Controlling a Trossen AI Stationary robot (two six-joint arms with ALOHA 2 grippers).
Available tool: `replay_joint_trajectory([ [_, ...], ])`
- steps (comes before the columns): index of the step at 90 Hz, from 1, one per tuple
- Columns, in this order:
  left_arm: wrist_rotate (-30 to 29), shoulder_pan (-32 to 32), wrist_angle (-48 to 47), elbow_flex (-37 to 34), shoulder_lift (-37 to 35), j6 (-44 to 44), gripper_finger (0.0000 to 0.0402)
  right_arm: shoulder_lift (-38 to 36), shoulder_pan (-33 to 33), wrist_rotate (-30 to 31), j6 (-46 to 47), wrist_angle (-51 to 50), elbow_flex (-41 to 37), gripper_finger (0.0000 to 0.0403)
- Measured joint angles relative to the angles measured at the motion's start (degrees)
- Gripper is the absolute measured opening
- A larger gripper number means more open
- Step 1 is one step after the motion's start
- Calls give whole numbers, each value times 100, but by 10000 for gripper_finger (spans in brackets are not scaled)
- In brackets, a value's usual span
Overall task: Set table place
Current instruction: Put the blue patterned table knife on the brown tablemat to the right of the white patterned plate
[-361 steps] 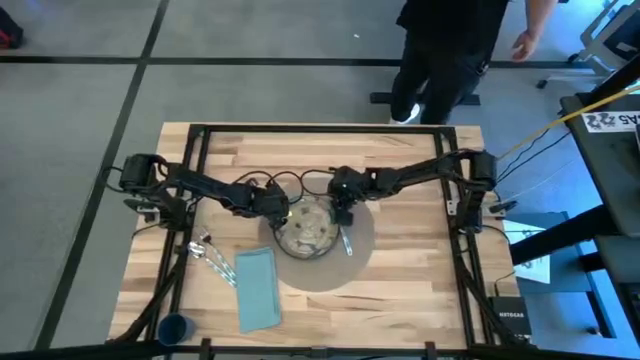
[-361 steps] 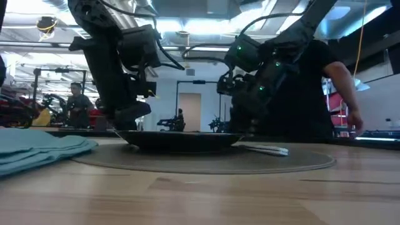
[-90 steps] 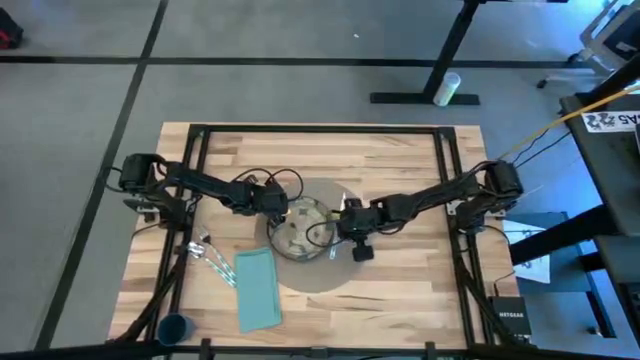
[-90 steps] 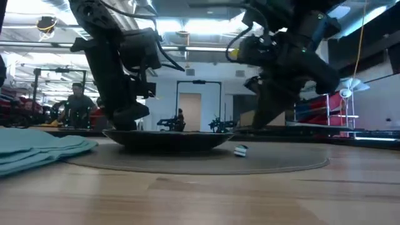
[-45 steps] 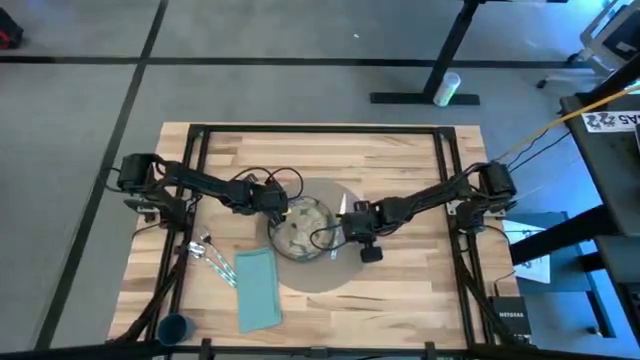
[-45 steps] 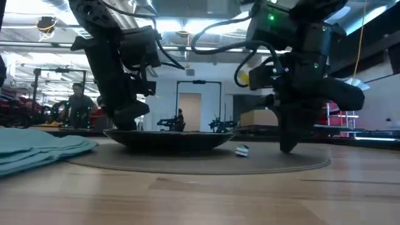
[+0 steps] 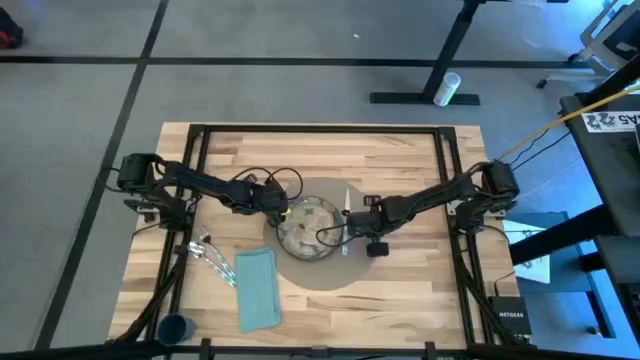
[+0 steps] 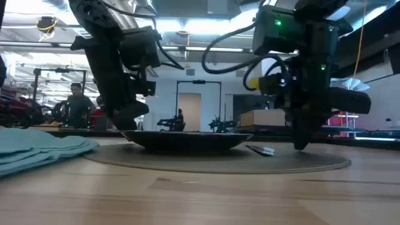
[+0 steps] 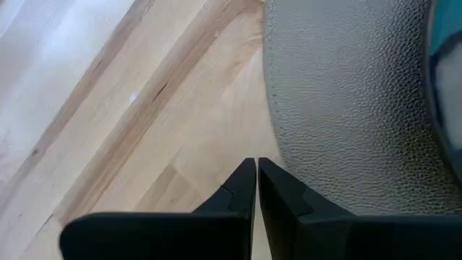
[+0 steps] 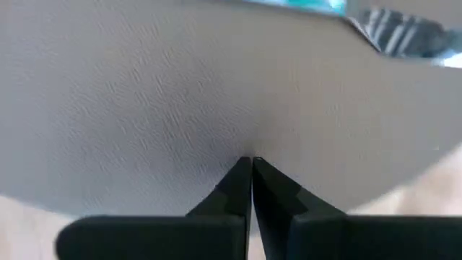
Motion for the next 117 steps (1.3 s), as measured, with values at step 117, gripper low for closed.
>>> replay_joint_trajectory([
  [117, 4, 20, -182, -136, -9, -298, 0, 330, 455, -1156, -24, 2744, 14, 0],
])
